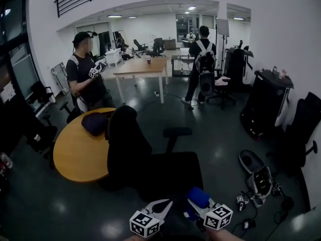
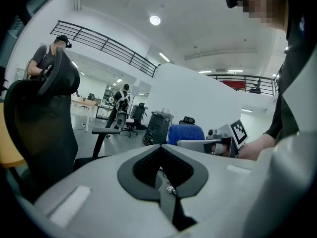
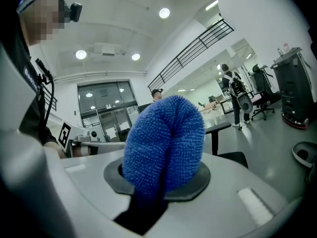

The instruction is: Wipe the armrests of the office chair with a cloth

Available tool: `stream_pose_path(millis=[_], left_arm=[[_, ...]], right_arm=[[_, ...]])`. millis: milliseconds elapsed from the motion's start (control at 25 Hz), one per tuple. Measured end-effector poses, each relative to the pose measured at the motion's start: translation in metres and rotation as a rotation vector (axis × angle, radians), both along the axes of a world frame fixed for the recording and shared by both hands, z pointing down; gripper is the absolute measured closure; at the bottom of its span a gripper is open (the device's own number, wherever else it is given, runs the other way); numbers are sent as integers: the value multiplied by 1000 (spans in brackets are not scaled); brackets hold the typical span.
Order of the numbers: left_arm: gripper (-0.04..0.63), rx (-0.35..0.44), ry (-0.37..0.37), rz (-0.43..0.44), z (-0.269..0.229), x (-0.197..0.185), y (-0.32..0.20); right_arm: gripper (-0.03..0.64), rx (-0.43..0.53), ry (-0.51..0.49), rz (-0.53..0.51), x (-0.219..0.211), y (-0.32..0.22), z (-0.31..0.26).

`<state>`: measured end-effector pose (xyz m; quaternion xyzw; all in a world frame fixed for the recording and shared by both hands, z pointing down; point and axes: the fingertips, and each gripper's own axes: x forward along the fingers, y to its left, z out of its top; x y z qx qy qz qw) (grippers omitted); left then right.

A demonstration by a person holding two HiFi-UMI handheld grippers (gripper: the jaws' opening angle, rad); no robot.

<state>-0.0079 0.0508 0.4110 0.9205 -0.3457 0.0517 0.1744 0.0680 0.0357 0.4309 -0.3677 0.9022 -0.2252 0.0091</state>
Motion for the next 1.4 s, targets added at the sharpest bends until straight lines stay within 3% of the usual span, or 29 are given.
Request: stream_pose_path(millis=[200,440,720,960,1160,1400], left_arm=[[575,-6,-16,-16,2,28,50],[575,4,-40,-6,-15,55,72],[575,13,-15,68,-20,77,92],[575,58,0,139,-23,50,94],[575,78,11,155,-31,7,104],[575,94,24,162,-32,-18,108]], right_arm=[[511,13,-30,4,34,51,10],[511,36,-43,50,70,74,3],[510,80,15,83,75,102,-16],[511,96,56,119,41,107,-21],[510,95,87,105,-6,116,-28],[511,118,122,101,-39,120,-31]])
